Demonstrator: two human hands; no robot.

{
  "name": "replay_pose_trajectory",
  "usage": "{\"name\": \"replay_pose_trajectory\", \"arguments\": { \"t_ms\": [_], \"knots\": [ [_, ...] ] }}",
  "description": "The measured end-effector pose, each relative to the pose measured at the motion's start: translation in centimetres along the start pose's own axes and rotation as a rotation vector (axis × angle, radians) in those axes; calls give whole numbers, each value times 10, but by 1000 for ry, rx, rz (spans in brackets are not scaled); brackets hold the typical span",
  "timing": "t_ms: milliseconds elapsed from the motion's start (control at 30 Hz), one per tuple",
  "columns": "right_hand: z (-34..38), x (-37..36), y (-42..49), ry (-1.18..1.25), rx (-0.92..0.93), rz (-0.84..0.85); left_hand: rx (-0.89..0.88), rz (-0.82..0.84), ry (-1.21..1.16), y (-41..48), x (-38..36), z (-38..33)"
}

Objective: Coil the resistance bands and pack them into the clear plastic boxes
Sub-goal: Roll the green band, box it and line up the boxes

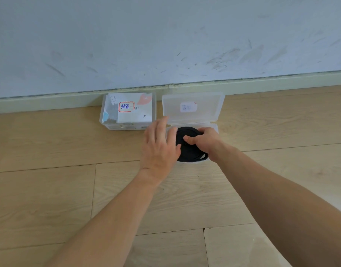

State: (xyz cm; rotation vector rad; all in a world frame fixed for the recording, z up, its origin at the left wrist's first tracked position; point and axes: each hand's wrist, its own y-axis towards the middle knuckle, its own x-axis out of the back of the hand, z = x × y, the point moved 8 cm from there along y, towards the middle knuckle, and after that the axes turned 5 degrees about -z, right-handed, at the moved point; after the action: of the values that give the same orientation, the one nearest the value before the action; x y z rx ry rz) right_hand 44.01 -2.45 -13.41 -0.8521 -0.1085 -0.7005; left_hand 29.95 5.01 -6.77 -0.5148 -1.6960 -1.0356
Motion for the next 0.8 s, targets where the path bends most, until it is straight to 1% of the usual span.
{"name": "replay_pose_trajectory", "arguments": {
  "t_ms": [33,67,100,167,200,267,467,800],
  "knots": [
    [0,0,0,0,3,3,-74,3,-67,-2,-4,-6],
    [1,0,1,-3,8,4,-131,47,-118,-5,-11,-10],
    [1,0,1,-9,12,6,-152,115,-153,-7,-19,-12],
    [1,0,0,-4,16,3,-100,234,-207,-8,-34,-7],
    [2,0,0,7,18,0,-65,260,-224,-7,-38,-5],
    [2,1,0,29,28,-4,-32,271,-225,-6,-41,-5],
    [3,1,-3,73,91,-16,-9,254,-203,-6,-38,-6],
    [6,4,-12,84,197,-33,68,277,-301,-3,-36,-3]
  ]
}}
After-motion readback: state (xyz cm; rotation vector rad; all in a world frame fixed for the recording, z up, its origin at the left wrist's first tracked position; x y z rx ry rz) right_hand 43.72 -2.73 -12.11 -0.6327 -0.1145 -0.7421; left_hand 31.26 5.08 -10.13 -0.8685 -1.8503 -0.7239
